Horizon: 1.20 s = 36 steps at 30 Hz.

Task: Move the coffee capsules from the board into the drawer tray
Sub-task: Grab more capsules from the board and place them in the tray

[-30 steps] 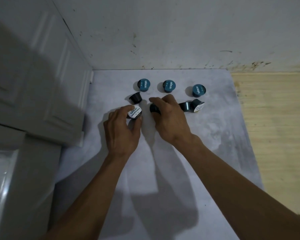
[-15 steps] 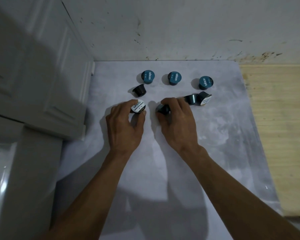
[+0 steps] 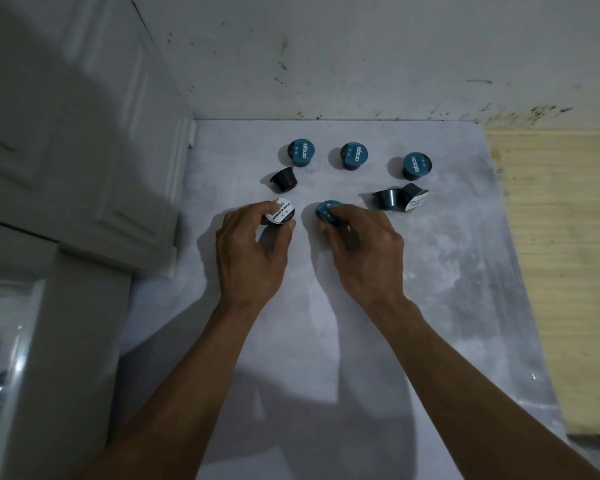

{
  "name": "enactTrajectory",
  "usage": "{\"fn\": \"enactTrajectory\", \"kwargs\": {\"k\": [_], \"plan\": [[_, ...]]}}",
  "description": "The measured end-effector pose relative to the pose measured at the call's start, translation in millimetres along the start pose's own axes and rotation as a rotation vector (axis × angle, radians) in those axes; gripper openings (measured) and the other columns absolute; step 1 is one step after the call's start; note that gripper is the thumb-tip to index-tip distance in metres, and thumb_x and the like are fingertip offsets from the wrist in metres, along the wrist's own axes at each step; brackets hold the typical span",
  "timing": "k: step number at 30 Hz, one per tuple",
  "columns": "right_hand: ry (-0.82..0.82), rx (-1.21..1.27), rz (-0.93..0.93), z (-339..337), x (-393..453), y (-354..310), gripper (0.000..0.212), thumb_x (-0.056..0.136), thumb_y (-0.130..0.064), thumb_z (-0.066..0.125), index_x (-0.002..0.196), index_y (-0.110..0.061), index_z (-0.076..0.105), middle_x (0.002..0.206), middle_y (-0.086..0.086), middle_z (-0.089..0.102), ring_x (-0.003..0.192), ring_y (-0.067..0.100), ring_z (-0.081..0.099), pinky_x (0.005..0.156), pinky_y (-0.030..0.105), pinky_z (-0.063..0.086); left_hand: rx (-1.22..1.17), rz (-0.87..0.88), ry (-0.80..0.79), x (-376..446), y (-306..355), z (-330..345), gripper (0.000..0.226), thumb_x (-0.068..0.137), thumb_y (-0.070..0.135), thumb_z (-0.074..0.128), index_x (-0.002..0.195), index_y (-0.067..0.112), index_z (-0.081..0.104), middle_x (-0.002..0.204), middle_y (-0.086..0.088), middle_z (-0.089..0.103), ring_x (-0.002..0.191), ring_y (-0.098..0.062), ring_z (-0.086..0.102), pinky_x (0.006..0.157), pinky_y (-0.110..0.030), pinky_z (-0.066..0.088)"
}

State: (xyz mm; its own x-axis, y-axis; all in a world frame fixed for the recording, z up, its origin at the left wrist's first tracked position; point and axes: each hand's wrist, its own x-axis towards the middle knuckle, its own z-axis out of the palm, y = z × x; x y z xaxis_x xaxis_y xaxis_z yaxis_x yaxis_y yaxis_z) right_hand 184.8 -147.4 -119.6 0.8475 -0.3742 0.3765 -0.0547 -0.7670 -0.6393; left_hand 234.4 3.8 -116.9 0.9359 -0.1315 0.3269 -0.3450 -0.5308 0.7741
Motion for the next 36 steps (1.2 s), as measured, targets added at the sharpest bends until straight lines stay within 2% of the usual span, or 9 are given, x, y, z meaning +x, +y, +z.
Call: {"fn": "enactTrajectory", "kwargs": {"k": [2,5,10,13,21,26,30,32,36], "plan": [[-0.019,0.011,0.028,-5.8,2.7,-5.5,0.021,0.085,-0.022,0.074,0.103,-0.011,0.073,0.097,0.003,0.074,0.083,0.018,0.064,0.078,0.019,0.045,-0.002,-0.036,-0.003,-1.0,4.2,-5.9,0.026,0.084,0.021,0.076,0.107,0.012,0.069,0.104,0.004,0.070,0.096,-0.012,0.062,0.086,-0.029,0.052],[-0.004,0.052,0.034,-19.5,8.7,-20.3,0.022,0.083,-0.022,0.077,0.102,-0.013,0.073,0.095,0.000,0.074,0.082,0.020,0.064,0.076,0.015,0.040,0.002,-0.062,0.012,-4.9,18.2,-19.4,0.024,0.083,0.019,0.076,0.106,0.014,0.069,0.104,0.007,0.071,0.096,-0.011,0.062,0.084,-0.022,0.048],[0.011,0.159,-0.010,-51.7,12.0,-52.7,0.024,0.082,-0.019,0.079,0.104,-0.013,0.074,0.094,-0.002,0.075,0.080,0.017,0.066,0.074,0.019,0.049,-0.036,-0.067,0.037,-17.6,52.7,-53.7,0.021,0.083,0.018,0.075,0.103,0.016,0.069,0.103,0.009,0.071,0.096,-0.005,0.064,0.085,-0.020,0.048],[-0.005,0.179,-0.036,-71.9,7.2,-77.5,0.025,0.081,-0.021,0.080,0.104,-0.017,0.074,0.094,-0.006,0.074,0.078,0.011,0.065,0.072,0.011,0.045,-0.044,-0.076,0.030,-25.9,76.0,-85.8,0.023,0.082,0.016,0.076,0.104,0.017,0.069,0.103,0.011,0.070,0.096,-0.003,0.063,0.086,-0.017,0.048],[-0.102,0.240,-0.027,-93.5,-24.6,-181.4,0.028,0.079,-0.032,0.079,0.104,-0.021,0.074,0.092,-0.009,0.073,0.079,0.004,0.064,0.067,0.014,0.049,-0.026,-0.012,0.060,-43.6,102.4,-205.6,0.025,0.081,0.025,0.078,0.105,0.022,0.070,0.100,0.017,0.069,0.090,-0.003,0.064,0.079,-0.018,0.050],[-0.152,0.251,-0.032,-83.5,-62.2,-260.1,0.025,0.080,-0.031,0.078,0.103,-0.024,0.073,0.092,-0.012,0.073,0.080,0.003,0.065,0.066,0.013,0.050,0.002,0.026,-0.004,-74.1,85.0,-300.9,0.027,0.078,0.028,0.078,0.102,0.029,0.066,0.100,0.027,0.060,0.082,-0.001,0.061,0.069,-0.009,0.048],[-0.165,0.288,-0.008,-62.9,-92.5,-314.3,0.024,0.080,-0.028,0.078,0.102,-0.020,0.074,0.088,-0.011,0.072,0.083,0.001,0.064,0.067,0.008,0.047,0.027,0.005,-0.037,-87.4,44.8,-384.2,0.028,0.077,0.028,0.079,0.102,0.029,0.067,0.100,0.015,0.068,0.086,0.002,0.065,0.075,-0.010,0.051],[-0.172,0.304,0.010,-49.9,-102.6,-333.4,0.024,0.080,-0.027,0.079,0.102,-0.019,0.074,0.088,-0.010,0.073,0.081,0.001,0.065,0.066,0.008,0.047,0.052,-0.058,-0.032,-87.2,25.7,-414.0,0.025,0.077,0.024,0.081,0.098,0.028,0.069,0.094,0.020,0.069,0.085,0.005,0.064,0.074,-0.006,0.048],[-0.193,0.294,0.033,-24.8,-111.8,-361.2,0.023,0.078,-0.027,0.080,0.099,-0.020,0.075,0.089,-0.010,0.073,0.076,0.002,0.065,0.063,0.010,0.048,0.070,-0.168,-0.088,-73.9,-0.8,-446.9,0.022,0.079,0.024,0.078,0.090,0.037,0.065,0.084,0.022,0.068,0.077,0.004,0.065,0.068,-0.016,0.052]]}}
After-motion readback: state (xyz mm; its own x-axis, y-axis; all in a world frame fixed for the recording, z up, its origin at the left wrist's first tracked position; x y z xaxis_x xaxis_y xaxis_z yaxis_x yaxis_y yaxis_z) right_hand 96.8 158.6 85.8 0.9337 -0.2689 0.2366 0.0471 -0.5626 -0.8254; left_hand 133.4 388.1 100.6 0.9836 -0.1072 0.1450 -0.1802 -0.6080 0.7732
